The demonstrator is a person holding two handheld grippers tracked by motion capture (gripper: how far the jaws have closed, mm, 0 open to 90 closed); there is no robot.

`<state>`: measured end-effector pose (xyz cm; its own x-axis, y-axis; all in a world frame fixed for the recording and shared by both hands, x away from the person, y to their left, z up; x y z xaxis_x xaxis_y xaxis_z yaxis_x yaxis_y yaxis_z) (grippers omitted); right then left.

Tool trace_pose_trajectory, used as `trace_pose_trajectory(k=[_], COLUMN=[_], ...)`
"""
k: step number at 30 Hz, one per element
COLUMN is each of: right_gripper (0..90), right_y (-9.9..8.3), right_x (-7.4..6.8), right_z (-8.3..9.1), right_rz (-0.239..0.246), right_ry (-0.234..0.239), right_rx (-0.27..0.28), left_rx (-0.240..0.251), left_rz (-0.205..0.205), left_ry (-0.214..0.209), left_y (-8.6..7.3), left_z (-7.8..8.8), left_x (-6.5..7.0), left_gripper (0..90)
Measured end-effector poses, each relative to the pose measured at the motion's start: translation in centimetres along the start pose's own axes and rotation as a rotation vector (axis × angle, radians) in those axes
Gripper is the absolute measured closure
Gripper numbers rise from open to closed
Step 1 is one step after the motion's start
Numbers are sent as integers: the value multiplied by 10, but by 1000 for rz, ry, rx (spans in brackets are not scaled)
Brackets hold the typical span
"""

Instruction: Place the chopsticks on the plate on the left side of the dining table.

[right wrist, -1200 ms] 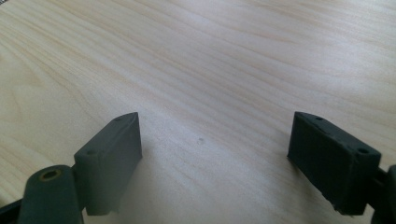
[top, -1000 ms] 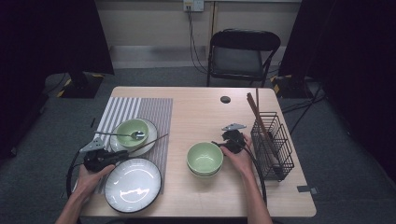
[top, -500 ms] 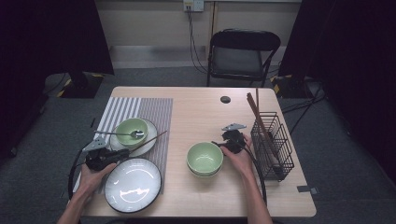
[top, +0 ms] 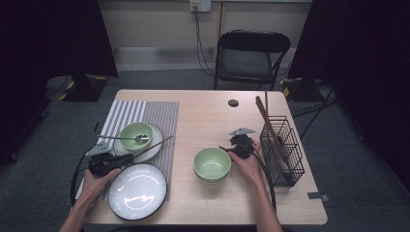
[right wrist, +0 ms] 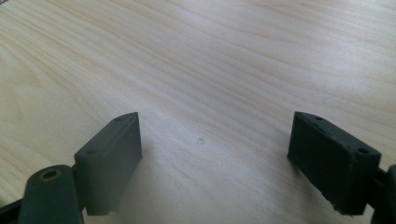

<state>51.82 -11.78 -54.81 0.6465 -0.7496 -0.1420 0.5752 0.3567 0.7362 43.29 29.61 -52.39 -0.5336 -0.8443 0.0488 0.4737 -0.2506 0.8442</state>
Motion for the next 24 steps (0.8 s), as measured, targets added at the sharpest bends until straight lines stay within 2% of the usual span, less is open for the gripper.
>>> trace_pose_trajectory(k=[2,10,14,15,17,19,24], right_gripper=[164,164,164,164,164,163,164], right_y=[0,0,0,0,0,0,0], right_x=[0,0,0,0,0,0,0], right_z=[0,0,0,0,0,0,0], right_rz=[0,0,1,0,0,0,0], right_ry=[0,0,0,0,0,0,0], right_rx=[0,0,-1,0,0,0,0], left_rx=[-3,43,60,65,76,80,70], left_rz=[-1,17,38,53,56,28,3], left_ry=[2,-6,-8,-17,-43,-46,-78], left_y=[0,6,11,13,17,23,36], left_z=[1,12,19,21,27,31,29], left_x=[-1,-2,-2,0,6,15,36], left_gripper=[793,724,642,625,620,596,484])
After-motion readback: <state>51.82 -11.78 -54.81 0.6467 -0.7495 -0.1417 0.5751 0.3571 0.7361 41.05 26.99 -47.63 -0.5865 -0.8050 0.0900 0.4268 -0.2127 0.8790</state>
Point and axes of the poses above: each handheld gripper's, and its own axes: z roughly backward along the jaws, y roughly out of its top, x roughly to its right, the point moved 7 cm from there along -z, roughly forward along the jaws, and after that the axes turned 13 degrees about y, right-handed, at the moved point
